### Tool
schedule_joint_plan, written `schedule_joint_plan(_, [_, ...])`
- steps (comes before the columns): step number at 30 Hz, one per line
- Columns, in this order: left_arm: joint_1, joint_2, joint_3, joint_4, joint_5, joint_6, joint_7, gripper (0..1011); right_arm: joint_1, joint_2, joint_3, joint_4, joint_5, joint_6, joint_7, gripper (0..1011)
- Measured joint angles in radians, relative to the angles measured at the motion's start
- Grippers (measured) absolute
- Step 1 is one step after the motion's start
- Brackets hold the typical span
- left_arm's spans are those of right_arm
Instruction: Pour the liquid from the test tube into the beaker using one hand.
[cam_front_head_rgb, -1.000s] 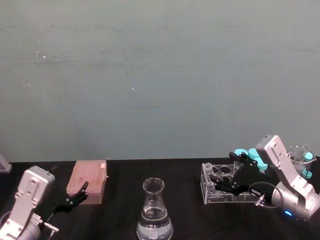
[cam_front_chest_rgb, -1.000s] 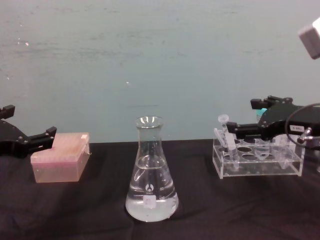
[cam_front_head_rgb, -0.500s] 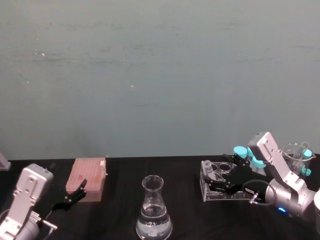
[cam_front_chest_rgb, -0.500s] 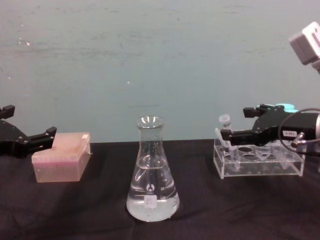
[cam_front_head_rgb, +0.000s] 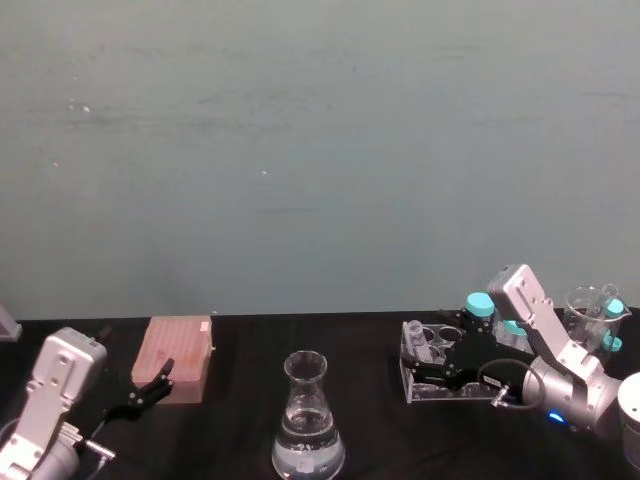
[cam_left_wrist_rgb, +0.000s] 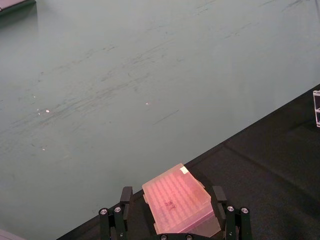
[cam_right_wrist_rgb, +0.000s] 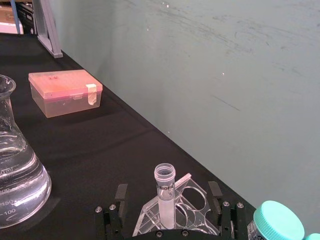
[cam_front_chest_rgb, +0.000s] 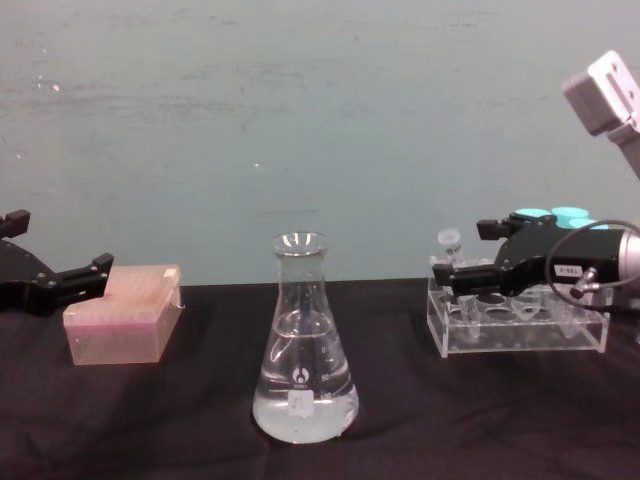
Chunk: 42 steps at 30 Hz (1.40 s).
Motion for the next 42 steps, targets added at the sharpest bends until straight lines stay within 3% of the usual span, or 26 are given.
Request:
schedule_joint_plan(19, [0.000, 0.000, 0.000, 0.000, 0.000, 0.000, 0.000, 1000, 0.047, -0.044, 0.000, 0.107, -0.019, -0.037, 0.014, 1000])
schedule_joint_plan(42, [0.000, 0.000, 0.000, 0.000, 0.000, 0.000, 0.000, 1000, 0.046, -0.048, 0.008, 0.108, -0.028, -0.046, -0.002, 1000])
